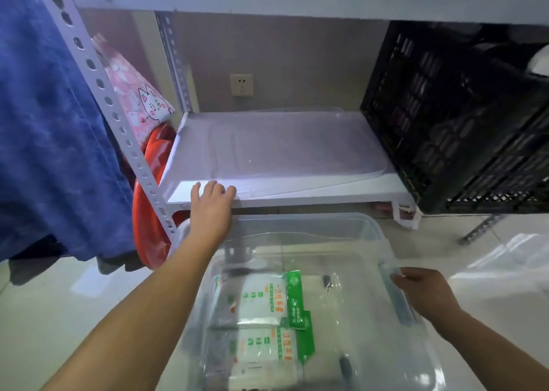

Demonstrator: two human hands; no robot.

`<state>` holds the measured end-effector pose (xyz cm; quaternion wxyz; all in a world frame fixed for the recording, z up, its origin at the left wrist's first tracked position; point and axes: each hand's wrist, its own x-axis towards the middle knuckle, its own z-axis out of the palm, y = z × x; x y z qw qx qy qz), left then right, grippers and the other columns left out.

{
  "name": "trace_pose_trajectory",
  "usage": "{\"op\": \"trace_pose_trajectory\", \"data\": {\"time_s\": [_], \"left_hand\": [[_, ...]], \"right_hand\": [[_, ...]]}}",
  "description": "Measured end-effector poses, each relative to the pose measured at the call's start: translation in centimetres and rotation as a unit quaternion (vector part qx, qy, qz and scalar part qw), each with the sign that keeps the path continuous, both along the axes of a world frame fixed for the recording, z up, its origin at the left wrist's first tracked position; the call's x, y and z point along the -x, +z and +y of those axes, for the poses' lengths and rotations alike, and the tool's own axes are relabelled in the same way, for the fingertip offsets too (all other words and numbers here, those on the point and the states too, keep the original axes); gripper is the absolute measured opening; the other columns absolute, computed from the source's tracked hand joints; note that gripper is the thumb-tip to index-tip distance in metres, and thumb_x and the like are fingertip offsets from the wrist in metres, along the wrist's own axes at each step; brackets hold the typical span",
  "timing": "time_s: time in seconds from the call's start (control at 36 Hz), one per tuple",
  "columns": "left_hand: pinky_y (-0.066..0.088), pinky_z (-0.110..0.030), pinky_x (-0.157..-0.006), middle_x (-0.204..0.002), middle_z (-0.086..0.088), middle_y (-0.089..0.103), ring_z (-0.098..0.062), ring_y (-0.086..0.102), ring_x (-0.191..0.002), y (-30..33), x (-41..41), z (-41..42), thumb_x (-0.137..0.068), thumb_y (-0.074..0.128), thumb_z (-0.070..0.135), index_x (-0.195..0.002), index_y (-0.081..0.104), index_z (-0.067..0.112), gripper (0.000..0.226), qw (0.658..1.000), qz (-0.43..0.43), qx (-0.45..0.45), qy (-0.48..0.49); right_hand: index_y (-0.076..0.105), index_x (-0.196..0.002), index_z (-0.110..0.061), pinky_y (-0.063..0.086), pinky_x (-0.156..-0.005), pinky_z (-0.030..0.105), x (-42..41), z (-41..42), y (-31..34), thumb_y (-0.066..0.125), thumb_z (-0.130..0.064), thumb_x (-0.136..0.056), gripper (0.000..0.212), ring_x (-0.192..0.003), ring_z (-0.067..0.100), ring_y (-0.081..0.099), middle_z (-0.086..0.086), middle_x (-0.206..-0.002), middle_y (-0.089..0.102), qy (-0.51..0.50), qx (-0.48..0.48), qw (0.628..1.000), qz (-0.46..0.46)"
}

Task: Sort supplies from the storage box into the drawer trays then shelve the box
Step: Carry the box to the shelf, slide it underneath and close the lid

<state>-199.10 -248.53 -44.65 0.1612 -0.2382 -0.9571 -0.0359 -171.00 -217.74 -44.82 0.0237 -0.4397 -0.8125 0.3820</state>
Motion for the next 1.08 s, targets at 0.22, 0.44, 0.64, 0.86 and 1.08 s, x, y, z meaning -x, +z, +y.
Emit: {"op": "trace_pose_trajectory", "data": {"time_s": [0.22,0.44,0.64,0.86,1.08], "left_hand": [[0.046,-0.060,-0.097,-0.087,-0.019,0.064,-0.038,0.063,-0.082,3.6,-4.1,-1.7,-0.055,0.072,-0.022,-0.079,0.063,0.001,0.035,0.977,0.126,-0.127,-0.115],[0.059,-0.051,-0.084,-0.097,-0.021,0.071,-0.039,0.068,-0.084,14.8,-8.7,0.7,-0.080,0.077,-0.003,-0.098,0.071,-0.003,0.019,0.899,0.227,-0.309,-0.213],[0.048,-0.033,-0.104,-0.126,0.005,0.060,-0.005,0.056,-0.120,24.2,-9.2,-1.4,-0.094,0.071,0.022,-0.129,0.060,0.010,0.038,0.793,0.243,-0.526,-0.191],[0.053,-0.033,-0.096,-0.118,0.002,0.067,-0.011,0.065,-0.108,25.3,-4.8,-5.4,-0.084,0.071,0.037,-0.120,0.062,0.031,0.038,0.798,0.083,-0.591,-0.081],[0.050,-0.040,-0.098,-0.112,-0.014,0.072,-0.029,0.066,-0.108,16.7,-2.7,-8.2,-0.084,0.074,0.034,-0.126,0.068,0.026,0.044,0.890,-0.133,-0.423,0.107]], "right_hand": [[0.077,-0.087,-0.019,0.047,-0.068,0.032,-0.2,-1.3,-0.6,0.064,-0.039,-0.090,0.024,-0.076,0.025,0.065,0.004,-0.076,0.072,-0.020,-0.011,1.000,-0.021],[0.021,-0.154,-0.028,0.033,-0.109,0.055,2.5,-0.8,2.0,0.076,-0.051,-0.078,0.097,-0.138,0.042,0.033,0.018,-0.155,0.029,-0.069,-0.051,0.995,0.053],[0.011,-0.155,-0.032,0.027,-0.115,0.039,5.2,1.0,8.9,0.070,-0.051,-0.084,0.095,-0.144,0.020,0.030,-0.001,-0.161,0.025,-0.117,0.062,0.918,0.374],[0.056,-0.124,-0.028,0.053,-0.055,0.017,4.0,-0.7,12.8,0.058,-0.021,-0.096,0.028,-0.077,0.002,0.070,-0.020,-0.087,0.073,-0.035,0.083,0.909,0.406],[0.071,-0.088,-0.041,0.049,-0.059,0.032,0.5,-1.4,10.1,0.069,-0.036,-0.086,0.006,-0.068,0.020,0.062,0.004,-0.084,0.072,-0.013,0.012,0.965,0.263]]}}
